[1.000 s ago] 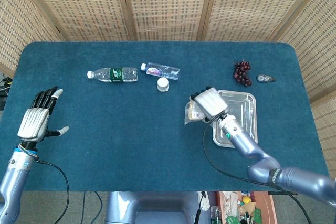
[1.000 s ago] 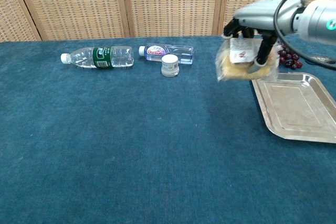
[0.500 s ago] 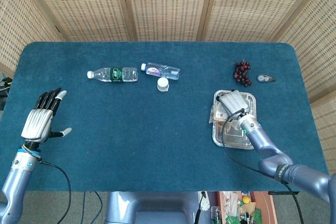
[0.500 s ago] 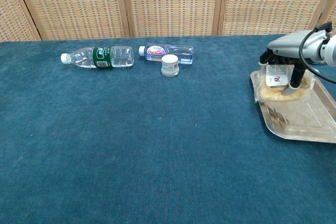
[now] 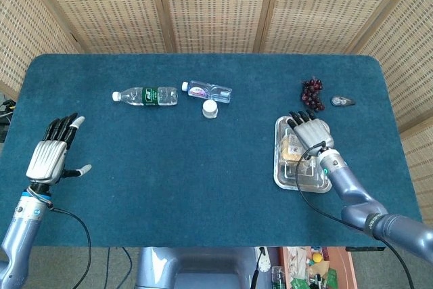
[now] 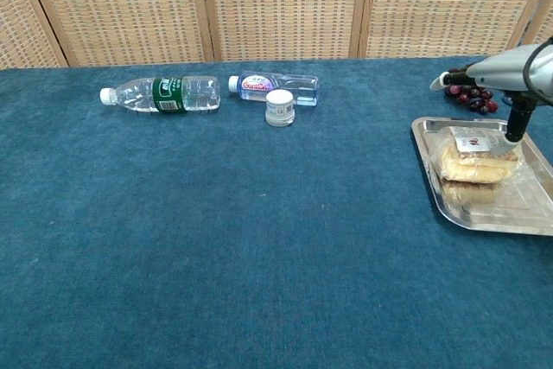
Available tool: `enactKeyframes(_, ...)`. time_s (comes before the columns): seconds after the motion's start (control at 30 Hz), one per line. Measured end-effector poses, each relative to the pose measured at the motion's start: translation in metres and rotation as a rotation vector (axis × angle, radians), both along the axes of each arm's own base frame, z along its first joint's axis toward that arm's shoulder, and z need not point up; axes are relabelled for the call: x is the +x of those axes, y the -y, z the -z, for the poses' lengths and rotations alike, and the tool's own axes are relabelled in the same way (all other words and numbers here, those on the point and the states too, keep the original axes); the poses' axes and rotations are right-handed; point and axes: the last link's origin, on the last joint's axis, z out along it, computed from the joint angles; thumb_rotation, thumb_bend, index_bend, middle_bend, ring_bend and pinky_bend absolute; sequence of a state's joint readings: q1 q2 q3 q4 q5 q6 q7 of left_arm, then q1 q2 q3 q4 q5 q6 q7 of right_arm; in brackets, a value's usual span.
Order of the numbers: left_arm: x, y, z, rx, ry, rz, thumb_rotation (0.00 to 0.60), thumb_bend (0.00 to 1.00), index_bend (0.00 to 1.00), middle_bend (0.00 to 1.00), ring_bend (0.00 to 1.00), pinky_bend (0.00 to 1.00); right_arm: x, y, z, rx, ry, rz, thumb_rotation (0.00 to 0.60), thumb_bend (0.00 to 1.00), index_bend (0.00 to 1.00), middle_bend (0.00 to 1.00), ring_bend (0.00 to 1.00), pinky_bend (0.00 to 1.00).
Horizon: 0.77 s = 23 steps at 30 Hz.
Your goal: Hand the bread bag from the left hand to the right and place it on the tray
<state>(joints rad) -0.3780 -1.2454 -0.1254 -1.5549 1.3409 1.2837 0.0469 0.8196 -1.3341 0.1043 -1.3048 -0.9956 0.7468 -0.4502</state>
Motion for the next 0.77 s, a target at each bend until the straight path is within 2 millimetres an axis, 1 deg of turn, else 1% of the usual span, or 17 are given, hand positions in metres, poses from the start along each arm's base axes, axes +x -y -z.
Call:
enactKeyframes(0.1, 0.000, 0.002, 0.000, -0.002, 0.002, 0.002, 0.600, 0.00, 0.00, 0.00, 0.00, 0.00, 0.006, -0.012, -0.015, -0.038, 0.043, -0.023, 0.600, 0.00, 0.00, 0.00, 0.00, 0.01)
enactKeyframes(0.17, 0.000, 0.004, -0.001, 0.001, 0.006, 0.006, 0.600, 0.00, 0.00, 0.00, 0.00, 0.00, 0.008, -0.024, -0.029, -0.074, 0.082, -0.045, 0.600, 0.00, 0.00, 0.00, 0.00, 0.00)
enactKeyframes(0.3, -0.002, 0.011, -0.003, 0.008, 0.013, 0.012, 0.600, 0.00, 0.00, 0.00, 0.00, 0.00, 0.001, -0.055, -0.053, -0.151, 0.171, -0.089, 0.600, 0.00, 0.00, 0.00, 0.00, 0.00)
enactKeyframes(0.37, -0.005, 0.017, -0.004, 0.008, 0.015, 0.010, 0.600, 0.00, 0.00, 0.00, 0.00, 0.00, -0.007, -0.074, -0.063, -0.188, 0.224, -0.104, 0.600, 0.00, 0.00, 0.00, 0.00, 0.00)
enactKeyframes(0.43, -0.010, 0.025, -0.004, 0.008, 0.016, 0.004, 0.600, 0.00, 0.00, 0.00, 0.00, 0.00, -0.020, -0.094, -0.070, -0.233, 0.276, -0.105, 0.600, 0.00, 0.00, 0.00, 0.00, 0.00)
enactKeyframes(0.5, -0.015, 0.032, -0.005, 0.007, 0.012, 0.001, 0.600, 0.00, 0.00, 0.00, 0.00, 0.00, -0.031, -0.112, -0.075, -0.271, 0.322, -0.107, 0.600, 0.00, 0.00, 0.00, 0.00, 0.00)
enactKeyframes(0.53, -0.018, 0.035, -0.006, 0.008, 0.008, 0.000, 0.600, 0.00, 0.00, 0.00, 0.00, 0.00, -0.039, -0.125, -0.077, -0.294, 0.351, -0.109, 0.600, 0.00, 0.00, 0.00, 0.00, 0.00)
enactKeyframes(0.6, -0.021, 0.040, -0.007, 0.008, 0.000, 0.000, 0.600, 0.00, 0.00, 0.00, 0.00, 0.00, -0.051, -0.145, -0.078, -0.324, 0.384, -0.110, 0.600, 0.00, 0.00, 0.00, 0.00, 0.00)
enactKeyframes(0.63, -0.023, 0.043, -0.008, 0.011, -0.004, 0.003, 0.600, 0.00, 0.00, 0.00, 0.00, 0.00, -0.057, -0.159, -0.078, -0.340, 0.401, -0.108, 0.600, 0.00, 0.00, 0.00, 0.00, 0.00)
enactKeyframes(0.73, -0.024, 0.049, -0.010, 0.020, -0.012, 0.015, 0.600, 0.00, 0.00, 0.00, 0.00, 0.00, -0.068, -0.185, -0.076, -0.371, 0.431, -0.108, 0.600, 0.00, 0.00, 0.00, 0.00, 0.00)
enactKeyframes(0.77, -0.024, 0.051, -0.011, 0.023, -0.014, 0.021, 0.600, 0.00, 0.00, 0.00, 0.00, 0.00, -0.070, -0.191, -0.075, -0.378, 0.434, -0.109, 0.600, 0.00, 0.00, 0.00, 0.00, 0.00)
